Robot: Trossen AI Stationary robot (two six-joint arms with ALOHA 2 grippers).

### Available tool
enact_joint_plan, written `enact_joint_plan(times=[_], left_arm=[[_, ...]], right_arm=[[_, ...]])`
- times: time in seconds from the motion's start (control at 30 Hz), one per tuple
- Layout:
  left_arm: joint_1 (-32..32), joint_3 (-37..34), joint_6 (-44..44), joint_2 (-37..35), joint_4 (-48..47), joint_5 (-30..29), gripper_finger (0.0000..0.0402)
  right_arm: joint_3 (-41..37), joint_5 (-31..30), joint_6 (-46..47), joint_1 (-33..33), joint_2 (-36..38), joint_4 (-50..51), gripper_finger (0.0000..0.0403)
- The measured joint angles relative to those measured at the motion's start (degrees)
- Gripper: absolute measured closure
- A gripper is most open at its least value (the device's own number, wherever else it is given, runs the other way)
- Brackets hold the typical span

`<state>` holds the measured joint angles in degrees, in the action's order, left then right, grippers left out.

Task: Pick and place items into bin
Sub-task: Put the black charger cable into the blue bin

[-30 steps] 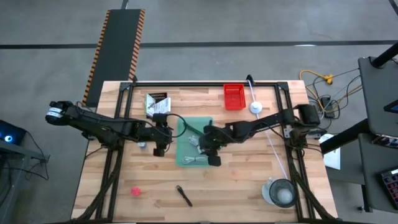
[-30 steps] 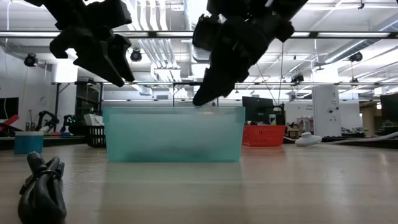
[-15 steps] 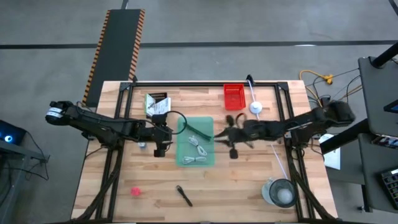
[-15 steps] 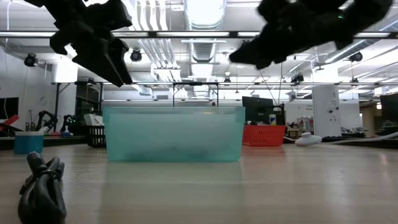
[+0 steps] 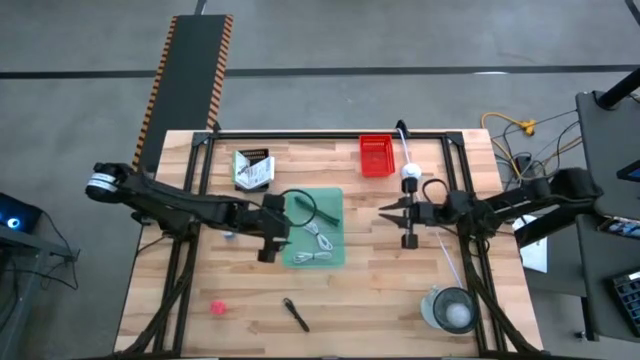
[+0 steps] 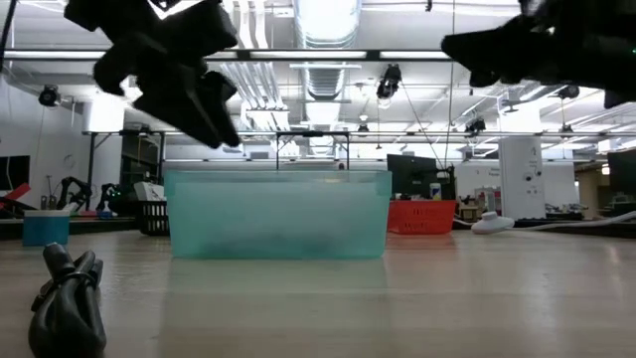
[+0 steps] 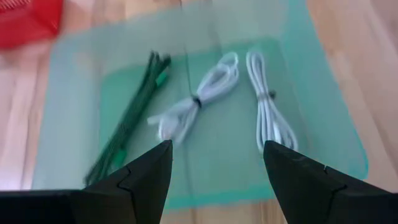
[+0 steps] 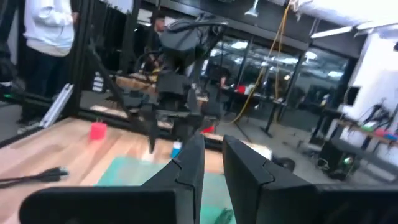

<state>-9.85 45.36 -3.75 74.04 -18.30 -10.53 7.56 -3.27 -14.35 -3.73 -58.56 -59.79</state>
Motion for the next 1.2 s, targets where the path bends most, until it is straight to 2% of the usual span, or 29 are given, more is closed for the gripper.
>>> enact_joint_plan(times=[0.23, 0.4, 0.5, 0.77, 1.0, 1.2], left_arm=[[0.0, 2.9, 0.0, 2.8, 6.8, 0.3, 0.0166], [-1.2, 4.4, 1.5, 4.9, 7.5, 11.0, 0.0166], [-3.1, 5.1, 4.2, 6.0, 8.0, 14.3, 0.0166], [-5.7, 5.6, 5.3, 8.5, 10.4, 13.6, 0.0166], [-8.6, 5.3, 12.3, 10.2, 10.4, 13.8, 0.0166], [-9.4, 6.3, 12.5, 11.5, 12.3, 13.4, 0.0166]], right_arm=[[-3.6, 0.0, -3.0, 0.2, 6.2, 0.9, 0.0356], [-4.1, 0.1, -6.6, 0.2, 7.9, 0.7, 0.0356], [-4.1, 0.0, -7.5, 0.4, 7.9, 0.9, 0.0356], [-3.0, 0.1, -8.9, 0.4, 7.2, 1.0, 0.0355], [-2.1, 0.0, -8.9, 0.4, 6.2, 1.0, 0.0355], [-2.1, 0.0, -10.0, 0.4, 5.6, 1.8, 0.0355]])
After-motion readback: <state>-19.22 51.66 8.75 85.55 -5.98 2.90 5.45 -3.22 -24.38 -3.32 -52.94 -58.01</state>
